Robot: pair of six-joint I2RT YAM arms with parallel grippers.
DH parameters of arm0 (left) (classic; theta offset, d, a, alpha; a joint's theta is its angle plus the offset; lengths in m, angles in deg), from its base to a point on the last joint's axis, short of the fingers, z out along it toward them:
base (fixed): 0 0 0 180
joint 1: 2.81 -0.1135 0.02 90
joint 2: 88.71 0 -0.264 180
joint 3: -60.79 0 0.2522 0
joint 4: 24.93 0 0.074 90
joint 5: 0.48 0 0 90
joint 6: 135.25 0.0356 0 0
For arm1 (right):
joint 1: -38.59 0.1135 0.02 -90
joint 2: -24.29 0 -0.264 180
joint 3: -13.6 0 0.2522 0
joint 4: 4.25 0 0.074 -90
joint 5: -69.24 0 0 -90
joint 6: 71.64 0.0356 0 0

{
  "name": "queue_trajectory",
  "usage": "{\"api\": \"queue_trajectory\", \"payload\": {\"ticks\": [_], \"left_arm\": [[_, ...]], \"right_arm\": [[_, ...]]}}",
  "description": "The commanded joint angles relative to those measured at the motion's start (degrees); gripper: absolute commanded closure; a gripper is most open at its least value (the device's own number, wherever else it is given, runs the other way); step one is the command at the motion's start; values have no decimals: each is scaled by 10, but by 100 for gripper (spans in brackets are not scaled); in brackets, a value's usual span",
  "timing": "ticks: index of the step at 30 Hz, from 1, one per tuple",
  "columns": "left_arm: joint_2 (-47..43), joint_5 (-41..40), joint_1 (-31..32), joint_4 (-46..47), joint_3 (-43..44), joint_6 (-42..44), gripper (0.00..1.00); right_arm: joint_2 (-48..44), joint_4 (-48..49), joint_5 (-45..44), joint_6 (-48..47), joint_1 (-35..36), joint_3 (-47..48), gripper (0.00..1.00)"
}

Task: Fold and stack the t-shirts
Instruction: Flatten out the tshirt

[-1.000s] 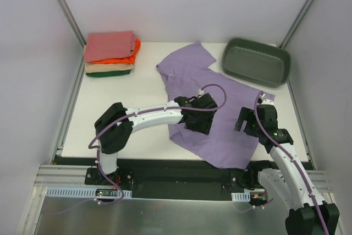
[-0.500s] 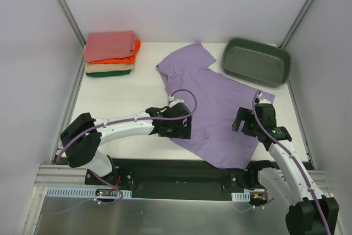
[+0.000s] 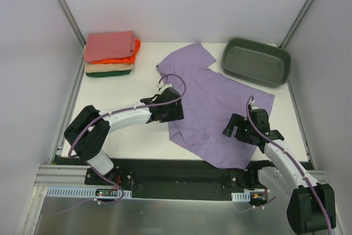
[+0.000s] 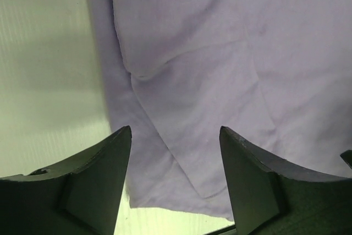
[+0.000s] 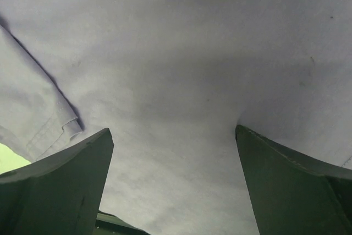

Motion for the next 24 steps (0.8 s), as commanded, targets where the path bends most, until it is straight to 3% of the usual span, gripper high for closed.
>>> {"api": "queue_trajectory", "payload": {"ticks": [1,7,12,19,22,24], "left_arm": [[24,9,-8,21,24,13,37],[52,12,-18,22,33,9,40],[89,34,-19,21,57,14,56],[92,34,-24,12,59,9,59],[86,36,-24,11,55,6,70],[79,33,-24,11,52,6,83]], "right_arm": [[15,7,-11,-1,2,3,4],[41,16,-21,-5,2,0,4],[58,16,-21,-9,3,3,4],[61,13,-32,-11,2,3,4],[62,11,-37,-12,3,4,4],[64,10,-38,-11,3,3,4]]}}
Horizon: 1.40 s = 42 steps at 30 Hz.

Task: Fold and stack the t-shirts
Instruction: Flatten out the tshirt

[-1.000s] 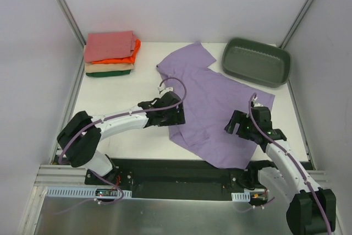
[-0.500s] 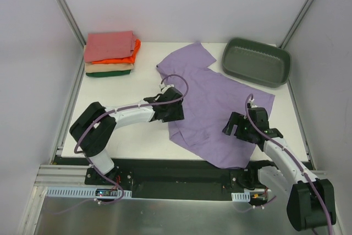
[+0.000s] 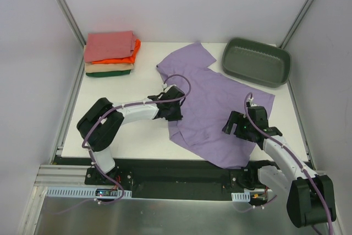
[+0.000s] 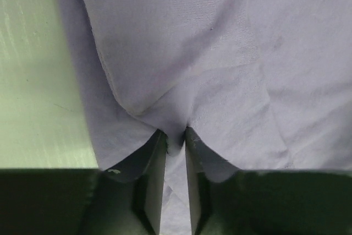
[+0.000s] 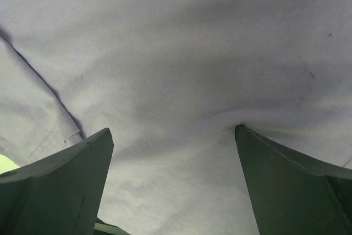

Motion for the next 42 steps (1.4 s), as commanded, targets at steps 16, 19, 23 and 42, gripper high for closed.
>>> {"api": "queue_trajectory", "payload": {"ticks": [16,19,23,42], "left_arm": [[-166,-76,-48,-116,-95,-8,100],[-192,-93,-68,-150,-126,-11,100],[-208,-118,-111,-194,-154,-14,100],[-149,-222,-228,-298,-63,68,83]], "right_arm": [[48,-44,-32,-2,2,1,4],[52,-45,-30,-3,2,3,4],[57,-46,-28,-4,2,4,4],[78,-47,-34,-2,2,11,4]]}}
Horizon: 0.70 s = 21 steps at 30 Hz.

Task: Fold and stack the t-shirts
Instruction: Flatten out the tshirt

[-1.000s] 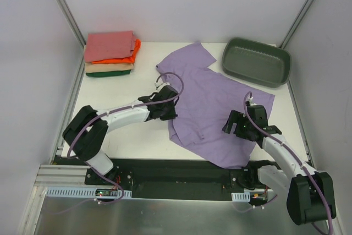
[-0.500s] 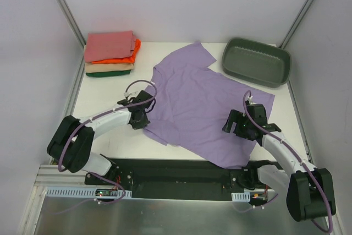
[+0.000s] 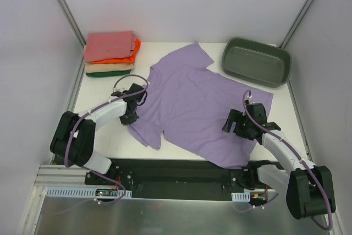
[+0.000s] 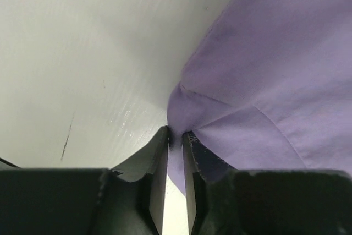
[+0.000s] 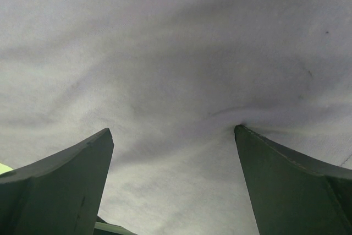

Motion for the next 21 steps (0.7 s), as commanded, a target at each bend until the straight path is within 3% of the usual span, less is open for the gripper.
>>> {"api": "queue_trajectory", "payload": {"ticks": [1,2,5,8,14,21], "left_arm": [[21,-45,-7,-29,68,55,82],[30,-56,-7,-31,79,62,78],[31,-53,-8,-43,100,72,44],[-20,-22,-7,-43,71,48,25],[-176,58,-6,-35,-60,-46,22],[-314,173,-7,61,-196,-58,30]], "right_arm": [[28,-36,-27,-2,0,-17,4],[30,-37,-27,-2,0,-15,4],[32,-36,-26,-2,0,-17,4],[33,-32,-24,-2,1,-20,4],[35,-29,-17,-4,1,-20,4],[35,-29,-14,-5,0,-21,4]]}}
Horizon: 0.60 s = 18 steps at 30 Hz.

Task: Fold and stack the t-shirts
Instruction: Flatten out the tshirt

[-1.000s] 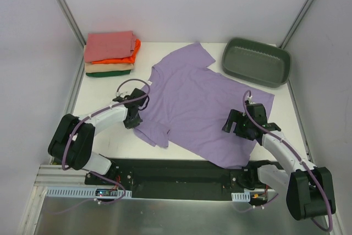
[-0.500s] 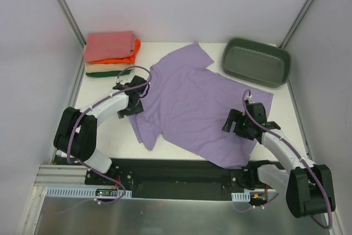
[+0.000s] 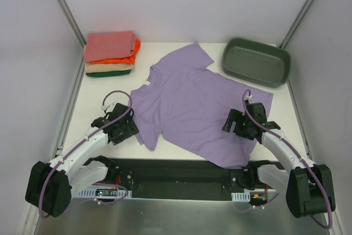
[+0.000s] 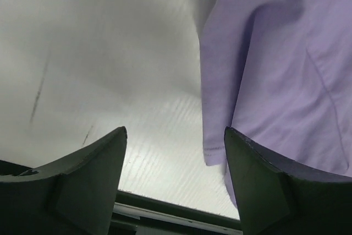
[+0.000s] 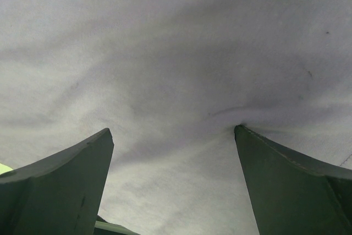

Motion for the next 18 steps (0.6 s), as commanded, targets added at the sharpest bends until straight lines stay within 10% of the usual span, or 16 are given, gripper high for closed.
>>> {"api": "queue_trajectory", "payload": {"ticks": [1,18], "left_arm": [[-42,87,-7,74,-50,-26,33],[114,99,-7,81,-9,-39,70]], "right_arm": [[24,-25,-15,-5,0,-28,4],[22,-28,-20,-2,0,-28,4]]}}
